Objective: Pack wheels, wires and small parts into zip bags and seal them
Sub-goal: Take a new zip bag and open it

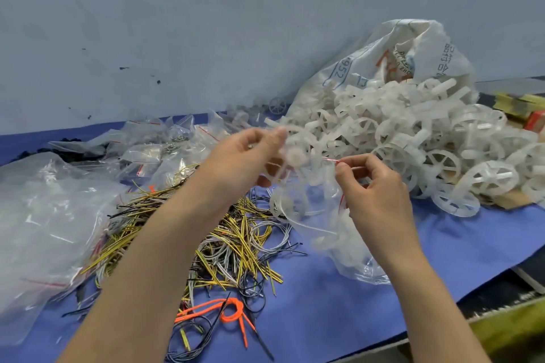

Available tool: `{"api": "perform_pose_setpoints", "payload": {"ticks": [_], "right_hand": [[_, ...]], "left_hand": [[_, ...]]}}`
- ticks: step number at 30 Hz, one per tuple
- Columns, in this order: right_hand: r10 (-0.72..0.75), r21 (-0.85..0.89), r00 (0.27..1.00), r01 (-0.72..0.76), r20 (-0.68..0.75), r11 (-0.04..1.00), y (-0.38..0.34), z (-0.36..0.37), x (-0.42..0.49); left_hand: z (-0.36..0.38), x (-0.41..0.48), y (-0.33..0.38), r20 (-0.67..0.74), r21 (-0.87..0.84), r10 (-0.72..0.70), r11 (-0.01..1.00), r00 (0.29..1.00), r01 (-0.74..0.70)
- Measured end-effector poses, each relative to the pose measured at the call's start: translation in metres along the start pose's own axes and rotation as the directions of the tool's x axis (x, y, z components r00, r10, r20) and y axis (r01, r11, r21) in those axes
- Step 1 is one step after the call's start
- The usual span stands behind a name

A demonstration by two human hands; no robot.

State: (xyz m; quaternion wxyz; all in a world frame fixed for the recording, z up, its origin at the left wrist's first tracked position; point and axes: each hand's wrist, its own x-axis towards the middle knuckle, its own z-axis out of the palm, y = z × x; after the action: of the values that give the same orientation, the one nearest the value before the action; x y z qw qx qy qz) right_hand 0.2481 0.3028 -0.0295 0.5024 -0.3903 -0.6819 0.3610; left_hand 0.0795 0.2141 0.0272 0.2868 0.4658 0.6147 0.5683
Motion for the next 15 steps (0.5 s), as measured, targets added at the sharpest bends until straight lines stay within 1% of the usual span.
{"api": "perform_pose_setpoints", "payload": {"ticks": [4, 7, 11, 15], "right_hand": [[-0.036, 0.065, 0.999, 0.038, -0.040, 0.997, -0.004, 0.001, -0.001], [-0.054, 0.079, 0.998, 0.057, -0.043, 0.995, -0.007, 0.001, -0.003], [-0.053, 0.082, 0.998, 0.056, -0.033, 0.995, -0.008, -0.002, -0.003], [-0.049, 0.092, 0.998, 0.052, -0.029, 0.994, -0.006, -0.003, -0.002]], "left_hand": [[0.014, -0.005, -0.010, 0.027, 0.274, 0.016, 0.962, 0.999, -0.023], [0.019, -0.005, -0.017, 0.034, 0.403, 0.040, 0.914, 0.999, -0.050], [0.023, -0.006, -0.015, 0.031, 0.443, 0.068, 0.893, 0.997, -0.075], [0.017, -0.004, -0.011, -0.005, 0.376, 0.088, 0.923, 0.996, -0.080]]}}
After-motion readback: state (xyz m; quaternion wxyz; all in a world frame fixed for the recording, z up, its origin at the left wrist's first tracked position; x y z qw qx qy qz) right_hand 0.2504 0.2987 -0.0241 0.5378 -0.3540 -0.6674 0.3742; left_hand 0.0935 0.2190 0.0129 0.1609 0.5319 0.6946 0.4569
